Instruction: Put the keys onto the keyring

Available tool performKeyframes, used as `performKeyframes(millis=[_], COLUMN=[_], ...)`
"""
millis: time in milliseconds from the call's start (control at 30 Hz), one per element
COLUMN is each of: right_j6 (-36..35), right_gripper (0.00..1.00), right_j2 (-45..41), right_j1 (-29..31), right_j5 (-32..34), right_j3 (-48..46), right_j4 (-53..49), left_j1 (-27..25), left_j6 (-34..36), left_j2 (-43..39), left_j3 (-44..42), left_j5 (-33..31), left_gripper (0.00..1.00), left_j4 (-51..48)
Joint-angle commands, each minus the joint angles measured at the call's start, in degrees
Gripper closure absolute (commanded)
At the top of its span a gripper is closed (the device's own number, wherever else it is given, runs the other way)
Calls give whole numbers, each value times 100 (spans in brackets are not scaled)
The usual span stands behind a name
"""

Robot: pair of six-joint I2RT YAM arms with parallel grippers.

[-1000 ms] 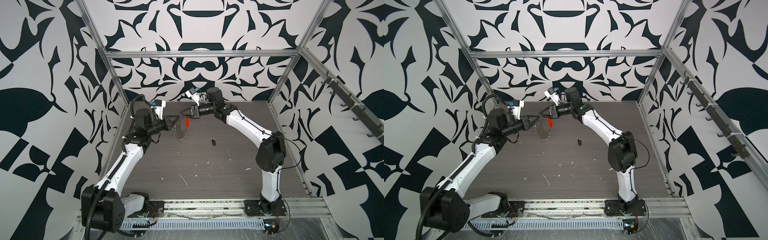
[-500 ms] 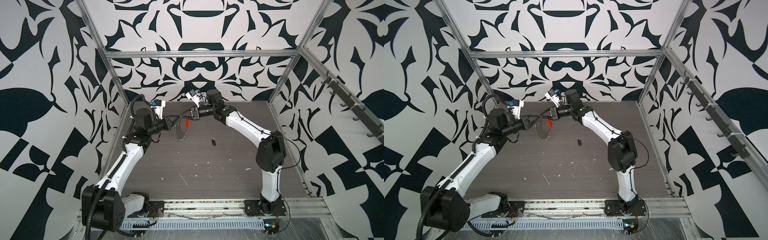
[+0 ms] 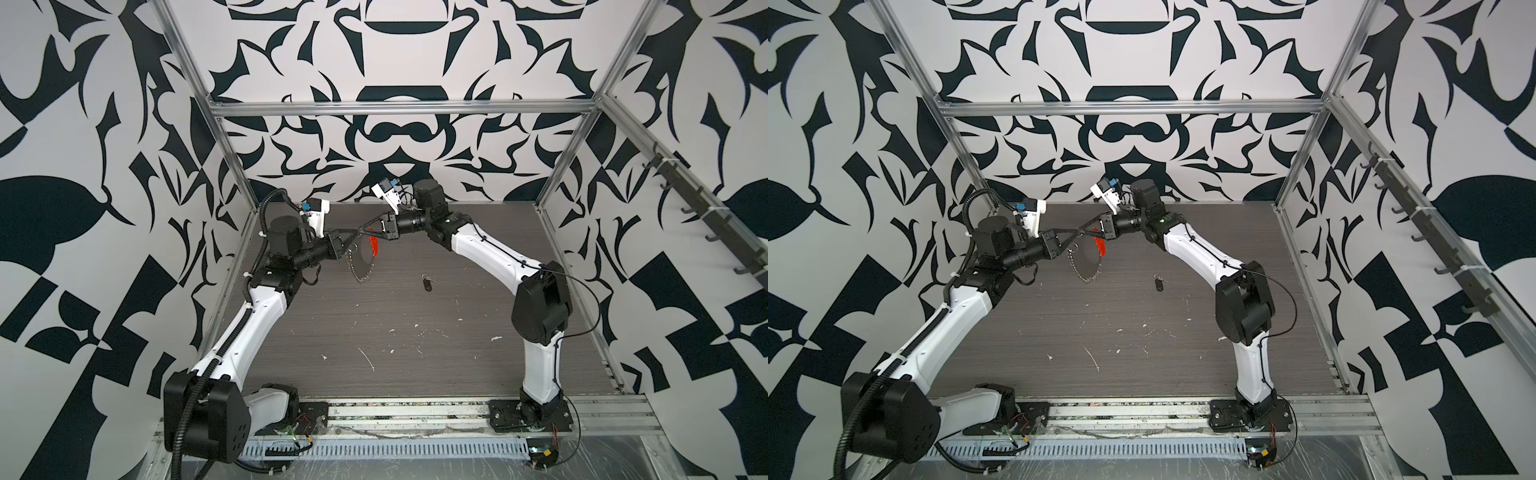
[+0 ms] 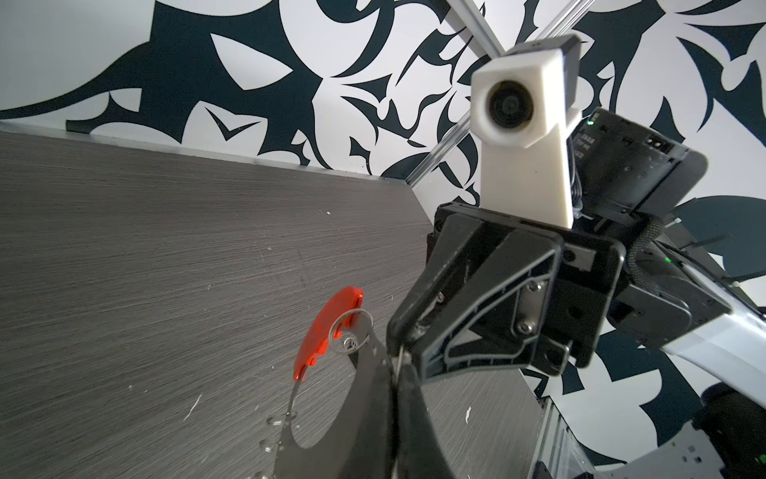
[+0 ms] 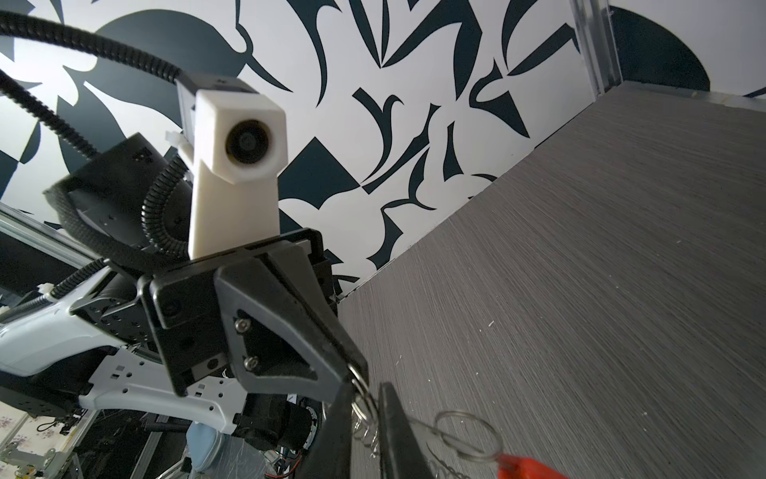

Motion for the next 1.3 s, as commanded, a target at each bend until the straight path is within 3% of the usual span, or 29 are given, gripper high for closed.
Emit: performKeyframes(millis=[0, 133, 267, 500, 600, 700, 800, 867, 1267], right_j6=[122, 145, 5, -848, -1012, -1127, -1219, -1214, -1165], right_gripper=[88, 100, 100, 100, 100, 100, 100, 100, 100], right_j2=[-36, 42, 41, -217, -332, -412, -465, -492, -582], right_j1=[214, 304, 339, 348, 359, 371, 379, 375, 375], right_j5=[-209, -121, 113, 1103, 1338, 1453, 1529, 1535, 1588], right_j3=[63, 213, 268, 211, 87, -13, -110, -165, -410], right_j4=[360, 364, 206, -493, -435, -373, -335, -297, -149], left_j1=[11, 13, 10, 10, 10, 11, 17, 10, 15], left_j6=[-109, -149, -147, -18, 43, 93, 110, 110, -12], left_j2=[67, 95, 87, 87, 97, 89, 82, 87, 104], left_j3=[174, 141, 105, 129, 145, 142, 123, 112, -6], left_j5=[106, 123, 89, -142, -178, -233, -254, -262, -220], left_gripper=[100, 100, 100, 100, 88, 84, 86, 100, 100], left_j4=[437, 483, 477, 149, 5, -86, -119, -132, 23])
